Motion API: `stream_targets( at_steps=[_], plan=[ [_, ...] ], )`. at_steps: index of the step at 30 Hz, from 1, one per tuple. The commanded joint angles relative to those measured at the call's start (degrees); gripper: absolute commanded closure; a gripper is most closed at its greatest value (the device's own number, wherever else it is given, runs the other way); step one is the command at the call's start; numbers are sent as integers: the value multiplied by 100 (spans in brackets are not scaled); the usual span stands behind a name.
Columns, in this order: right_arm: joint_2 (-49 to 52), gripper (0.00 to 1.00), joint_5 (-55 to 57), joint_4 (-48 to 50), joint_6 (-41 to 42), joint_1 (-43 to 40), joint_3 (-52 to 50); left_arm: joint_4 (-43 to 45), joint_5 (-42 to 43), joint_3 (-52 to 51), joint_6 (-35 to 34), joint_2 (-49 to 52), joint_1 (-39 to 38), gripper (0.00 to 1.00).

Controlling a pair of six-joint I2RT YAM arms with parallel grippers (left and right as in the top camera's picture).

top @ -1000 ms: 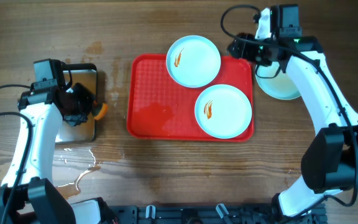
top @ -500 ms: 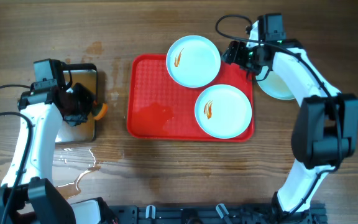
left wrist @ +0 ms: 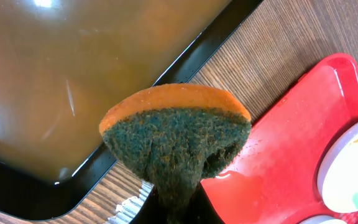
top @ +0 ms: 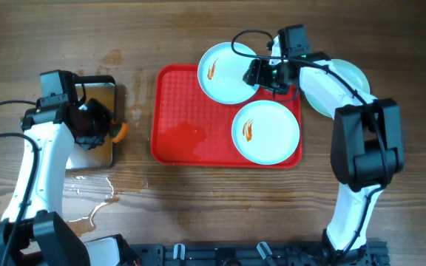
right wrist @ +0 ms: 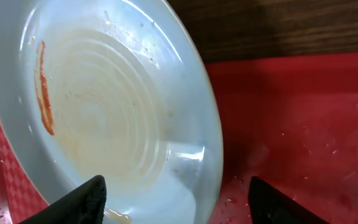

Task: Clean dirty plates on tray and stack at the side

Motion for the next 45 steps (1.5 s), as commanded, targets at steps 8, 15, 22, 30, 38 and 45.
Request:
stream_targets(
  at_steps=[8,15,22,30,38,45],
  plan=[
    [229,29,142,48,48,267,-55,15,52,-31,131,-66,15,96],
    [229,51,138,114,66,350,-55,13,52,-31,133,-66,15,96],
    [229,96,-72,122,-66,411,-55,17,52,-31,133,-66,13,96],
    [229,84,-116,90,-286,905,-55,15,52,-31,131,-66,15,96],
    [229,80,610,-238,-595,1513,-55,15,52,-31,133,-66,13,96],
    [229,79,627,-520,-549,1652,-55,17,94,-31,138,-66,-101,96]
  ],
)
